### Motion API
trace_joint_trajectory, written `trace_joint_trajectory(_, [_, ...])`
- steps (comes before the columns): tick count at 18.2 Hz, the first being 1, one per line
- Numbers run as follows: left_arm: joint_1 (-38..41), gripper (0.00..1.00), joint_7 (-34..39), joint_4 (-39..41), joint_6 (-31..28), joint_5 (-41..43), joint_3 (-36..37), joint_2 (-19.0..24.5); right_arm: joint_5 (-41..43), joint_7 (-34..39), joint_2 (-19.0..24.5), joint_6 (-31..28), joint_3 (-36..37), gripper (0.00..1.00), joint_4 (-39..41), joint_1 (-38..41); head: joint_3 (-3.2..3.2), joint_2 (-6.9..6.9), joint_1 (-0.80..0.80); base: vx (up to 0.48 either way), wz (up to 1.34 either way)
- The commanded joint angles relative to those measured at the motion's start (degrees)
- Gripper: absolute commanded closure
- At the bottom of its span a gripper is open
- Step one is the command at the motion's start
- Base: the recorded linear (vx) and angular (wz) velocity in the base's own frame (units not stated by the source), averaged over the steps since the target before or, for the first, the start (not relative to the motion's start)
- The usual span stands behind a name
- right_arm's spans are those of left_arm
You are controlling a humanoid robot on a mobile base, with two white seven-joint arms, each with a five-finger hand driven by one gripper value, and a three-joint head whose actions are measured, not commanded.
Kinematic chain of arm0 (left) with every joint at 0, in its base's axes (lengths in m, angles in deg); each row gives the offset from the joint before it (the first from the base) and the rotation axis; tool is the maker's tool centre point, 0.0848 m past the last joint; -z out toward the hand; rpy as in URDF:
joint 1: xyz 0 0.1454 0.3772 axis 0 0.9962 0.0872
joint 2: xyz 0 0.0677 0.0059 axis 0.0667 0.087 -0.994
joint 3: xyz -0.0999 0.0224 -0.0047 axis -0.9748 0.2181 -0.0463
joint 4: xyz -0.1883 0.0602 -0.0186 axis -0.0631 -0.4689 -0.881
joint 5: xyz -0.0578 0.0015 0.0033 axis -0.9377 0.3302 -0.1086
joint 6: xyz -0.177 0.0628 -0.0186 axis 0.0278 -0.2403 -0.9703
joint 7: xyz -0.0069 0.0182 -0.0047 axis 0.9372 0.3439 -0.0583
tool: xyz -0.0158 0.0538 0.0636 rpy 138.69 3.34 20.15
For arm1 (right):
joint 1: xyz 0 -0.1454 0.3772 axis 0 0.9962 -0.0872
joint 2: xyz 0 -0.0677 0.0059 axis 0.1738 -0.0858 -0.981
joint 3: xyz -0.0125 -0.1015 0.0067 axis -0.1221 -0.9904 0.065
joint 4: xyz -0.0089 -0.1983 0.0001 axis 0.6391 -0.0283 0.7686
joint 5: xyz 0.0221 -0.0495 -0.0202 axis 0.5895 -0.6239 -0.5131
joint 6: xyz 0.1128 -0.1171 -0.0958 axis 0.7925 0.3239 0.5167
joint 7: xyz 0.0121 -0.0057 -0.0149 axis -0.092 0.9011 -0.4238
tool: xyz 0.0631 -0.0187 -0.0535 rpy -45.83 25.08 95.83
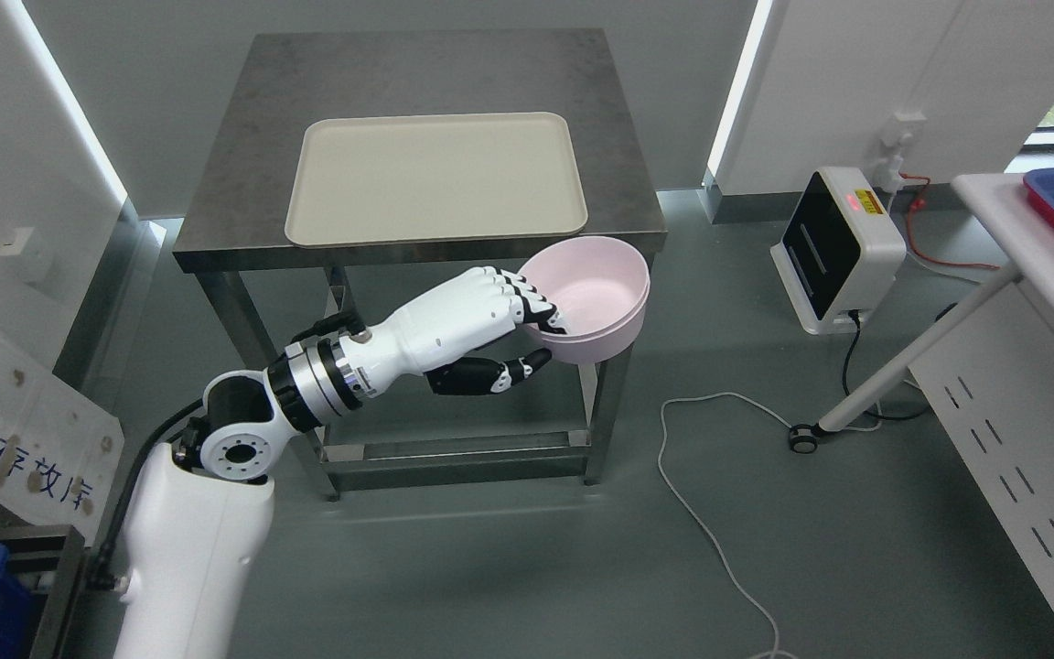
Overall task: Stack pink IKEA bowls on left shelf middle
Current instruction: 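Carry the stacked bowls in the left hand while turning to the blue bins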
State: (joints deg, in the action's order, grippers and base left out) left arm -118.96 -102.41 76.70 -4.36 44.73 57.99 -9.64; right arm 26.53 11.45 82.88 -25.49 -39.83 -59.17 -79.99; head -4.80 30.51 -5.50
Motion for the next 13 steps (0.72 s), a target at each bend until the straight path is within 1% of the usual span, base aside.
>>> trace_joint_trajectory(1, [2.19, 0.96, -0.05, 3.27, -0.01, -2.36, -8.32, 0.40, 0.03, -0.05, -1.00, -0.04, 0.62, 0.00, 1.93, 1.67, 0.00, 0.00, 0.00, -0.097, -0.25])
trace_joint_trajectory(8, [3.16, 0.96, -0.05, 3.36, -0.01, -2.36, -8.32, -0.04, 0.03, -0.05, -1.00, -0.04, 0.62, 0.00, 1.93, 1.67, 0.00, 0.00, 0.00, -0.139, -0.09])
trace_joint_trajectory(13, [3.34, 0.96, -0.05, 3.36, -0.01, -2.54, -8.67, -0.04, 0.03, -0.05, -1.00, 0.04, 0.62, 0.00, 1.93, 1.67, 0.00, 0.00, 0.00, -0.203, 0.38])
